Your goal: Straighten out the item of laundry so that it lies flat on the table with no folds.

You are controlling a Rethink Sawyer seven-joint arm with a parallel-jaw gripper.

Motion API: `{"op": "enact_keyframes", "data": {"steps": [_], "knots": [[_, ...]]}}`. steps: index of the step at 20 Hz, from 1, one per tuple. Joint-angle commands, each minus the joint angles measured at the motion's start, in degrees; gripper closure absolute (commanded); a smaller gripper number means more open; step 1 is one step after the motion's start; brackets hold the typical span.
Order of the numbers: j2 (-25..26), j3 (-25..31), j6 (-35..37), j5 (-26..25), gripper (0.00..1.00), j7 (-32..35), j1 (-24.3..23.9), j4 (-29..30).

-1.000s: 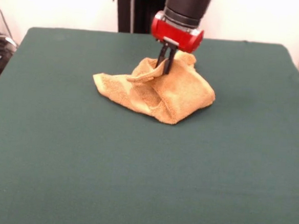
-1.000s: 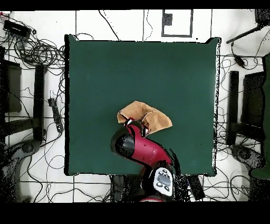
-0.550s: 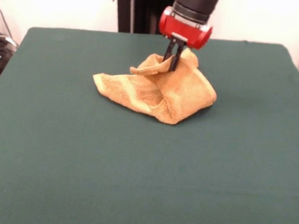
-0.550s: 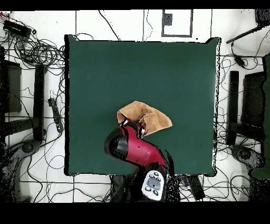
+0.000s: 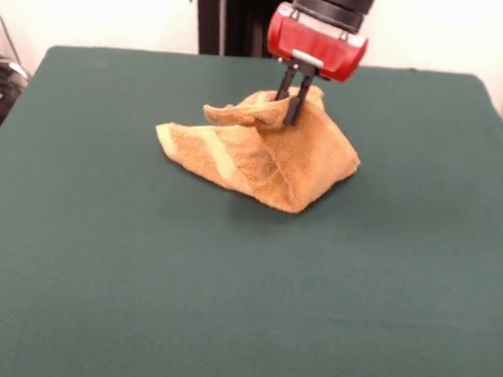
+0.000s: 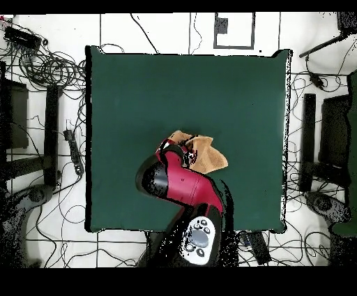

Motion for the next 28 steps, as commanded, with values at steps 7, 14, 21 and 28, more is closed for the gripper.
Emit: {"op": "enact_keyframes", "data": {"steps": [7, 14, 21, 28], "knots": [[3.1, -1.8, 10.7, -4.6, 1.0, 0.5, 2.8, -16.8], [3.2, -3.1, 11.9, -6.2, 1.0, 4.1, 4.5, -17.1], [0.8, -2.4, 21.4, -7.8, 1.0, 1.8, 3.9, -19.4], [-2.8, -1.4, 31.7, -10.7, 1.0, -2.2, 3.0, -22.0]]}}
